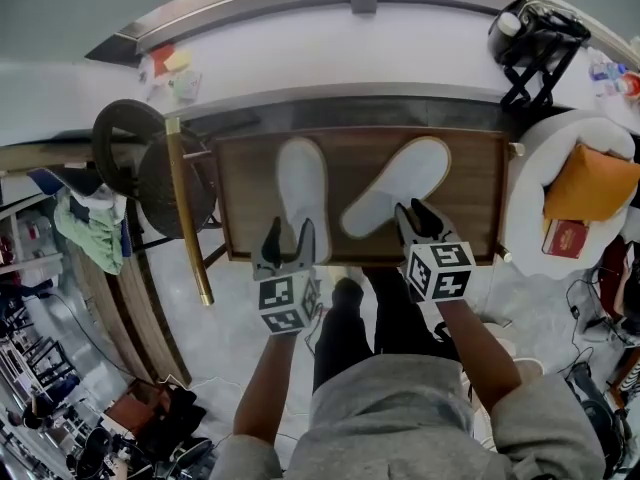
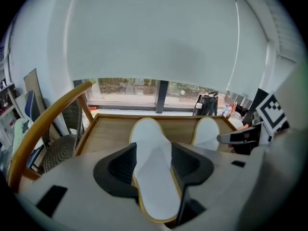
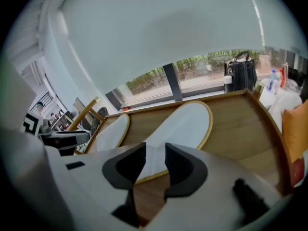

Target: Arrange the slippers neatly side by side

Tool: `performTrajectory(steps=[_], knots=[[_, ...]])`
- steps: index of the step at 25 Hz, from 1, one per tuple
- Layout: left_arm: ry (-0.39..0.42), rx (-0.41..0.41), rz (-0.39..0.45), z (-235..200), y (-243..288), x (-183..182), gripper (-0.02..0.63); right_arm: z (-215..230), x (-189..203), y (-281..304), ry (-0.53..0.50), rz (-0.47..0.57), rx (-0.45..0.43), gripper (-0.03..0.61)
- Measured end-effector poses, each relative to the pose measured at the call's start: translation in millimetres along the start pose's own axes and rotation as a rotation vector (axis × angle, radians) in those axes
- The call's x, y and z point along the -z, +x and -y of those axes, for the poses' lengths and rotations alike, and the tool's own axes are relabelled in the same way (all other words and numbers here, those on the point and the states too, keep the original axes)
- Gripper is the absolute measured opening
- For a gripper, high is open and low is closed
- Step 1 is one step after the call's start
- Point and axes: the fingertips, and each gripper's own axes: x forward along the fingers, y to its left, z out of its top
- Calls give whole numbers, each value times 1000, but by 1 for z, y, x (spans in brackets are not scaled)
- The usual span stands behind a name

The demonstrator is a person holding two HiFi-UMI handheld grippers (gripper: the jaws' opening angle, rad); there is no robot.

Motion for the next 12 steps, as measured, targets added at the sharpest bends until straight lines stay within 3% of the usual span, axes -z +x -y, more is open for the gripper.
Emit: performTrajectory(steps=[5, 8, 12], knots=[[-5, 9, -6, 12, 3, -1, 233, 5, 1, 16, 155, -23, -21, 120], [0, 10, 3, 14, 5, -4, 233, 8, -1, 24, 189, -26, 1, 112], [-10, 10, -4, 16, 2, -3, 233, 11, -4, 27, 193, -34, 31, 42]])
